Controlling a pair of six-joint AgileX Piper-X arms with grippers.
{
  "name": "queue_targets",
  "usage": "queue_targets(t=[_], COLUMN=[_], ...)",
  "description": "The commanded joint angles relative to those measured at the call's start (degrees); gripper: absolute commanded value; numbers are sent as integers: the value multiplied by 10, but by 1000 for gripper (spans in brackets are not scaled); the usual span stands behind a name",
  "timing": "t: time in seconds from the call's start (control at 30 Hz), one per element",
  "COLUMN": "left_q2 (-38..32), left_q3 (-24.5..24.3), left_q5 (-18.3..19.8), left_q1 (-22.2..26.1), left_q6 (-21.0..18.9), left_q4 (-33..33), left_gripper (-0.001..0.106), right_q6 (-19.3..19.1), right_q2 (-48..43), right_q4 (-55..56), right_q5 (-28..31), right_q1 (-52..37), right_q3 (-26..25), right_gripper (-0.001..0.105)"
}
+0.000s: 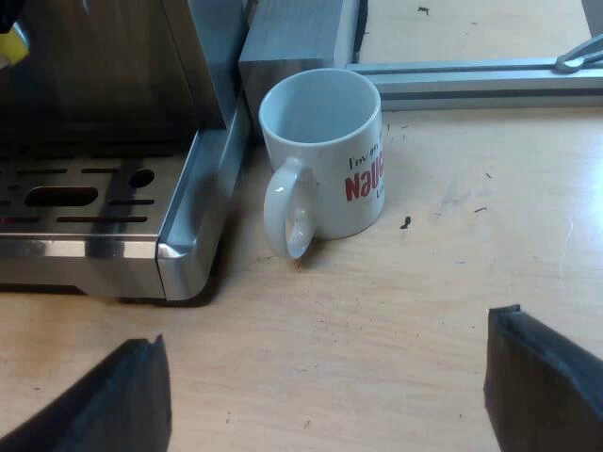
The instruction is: Grind coffee beans and then tamp
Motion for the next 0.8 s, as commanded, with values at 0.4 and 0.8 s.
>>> queue_targets(t=[0.4, 0.8], left_q2=[-80, -34], left_q3=[0, -44], left_q5=[3, 47], left_q1=[1, -12], left_q6=[-7, -15], left_q4=[-6, 10], left_gripper=[78, 78], right_q6=[14, 27], right_q2=[-22, 30], right_q4=[-9, -1], right_q5=[-2, -4], right_q1=[0, 42], right_q3=[-1, -51], right_gripper=[70, 70])
